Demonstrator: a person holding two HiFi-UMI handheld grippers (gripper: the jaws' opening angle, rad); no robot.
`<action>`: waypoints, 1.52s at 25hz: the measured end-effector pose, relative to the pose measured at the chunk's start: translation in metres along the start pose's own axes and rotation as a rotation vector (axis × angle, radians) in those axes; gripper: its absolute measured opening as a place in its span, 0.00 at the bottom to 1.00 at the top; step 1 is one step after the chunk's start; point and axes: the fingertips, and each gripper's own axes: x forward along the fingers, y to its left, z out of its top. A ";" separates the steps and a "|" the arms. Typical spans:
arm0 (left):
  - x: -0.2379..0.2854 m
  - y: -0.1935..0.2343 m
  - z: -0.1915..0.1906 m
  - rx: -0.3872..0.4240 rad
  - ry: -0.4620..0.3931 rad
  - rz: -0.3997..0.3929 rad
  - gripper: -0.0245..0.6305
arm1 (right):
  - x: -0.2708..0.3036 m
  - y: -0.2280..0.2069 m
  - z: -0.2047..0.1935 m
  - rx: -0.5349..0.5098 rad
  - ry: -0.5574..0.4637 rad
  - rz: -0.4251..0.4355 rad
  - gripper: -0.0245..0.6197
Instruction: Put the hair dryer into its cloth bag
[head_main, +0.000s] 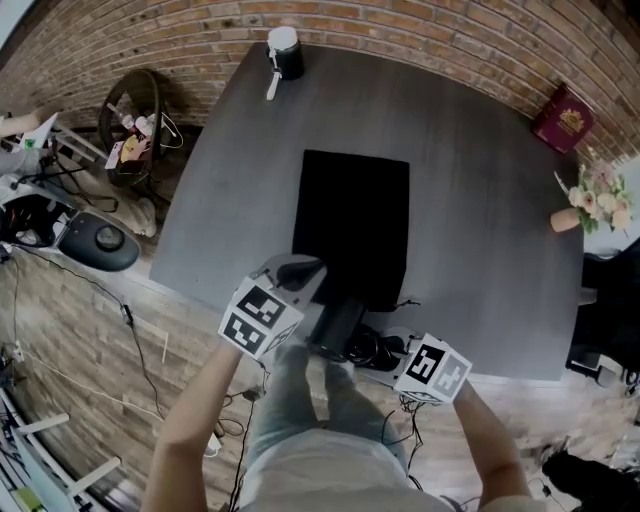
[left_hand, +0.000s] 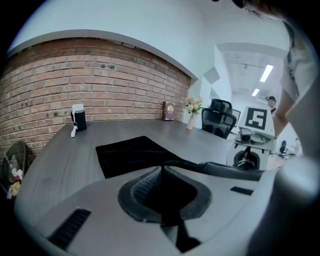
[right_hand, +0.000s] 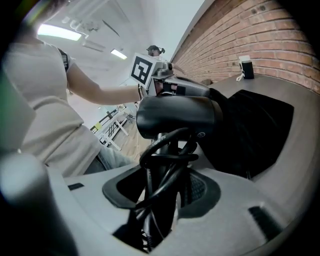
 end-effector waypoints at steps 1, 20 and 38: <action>0.000 0.000 0.001 -0.002 -0.007 -0.007 0.06 | 0.004 -0.001 0.000 0.003 0.006 0.003 0.33; -0.015 -0.008 0.016 0.021 -0.083 -0.181 0.06 | 0.027 -0.050 0.019 0.381 0.030 -0.287 0.33; -0.020 -0.027 0.014 -0.009 -0.125 -0.276 0.06 | 0.024 -0.112 0.050 0.693 -0.158 -0.595 0.33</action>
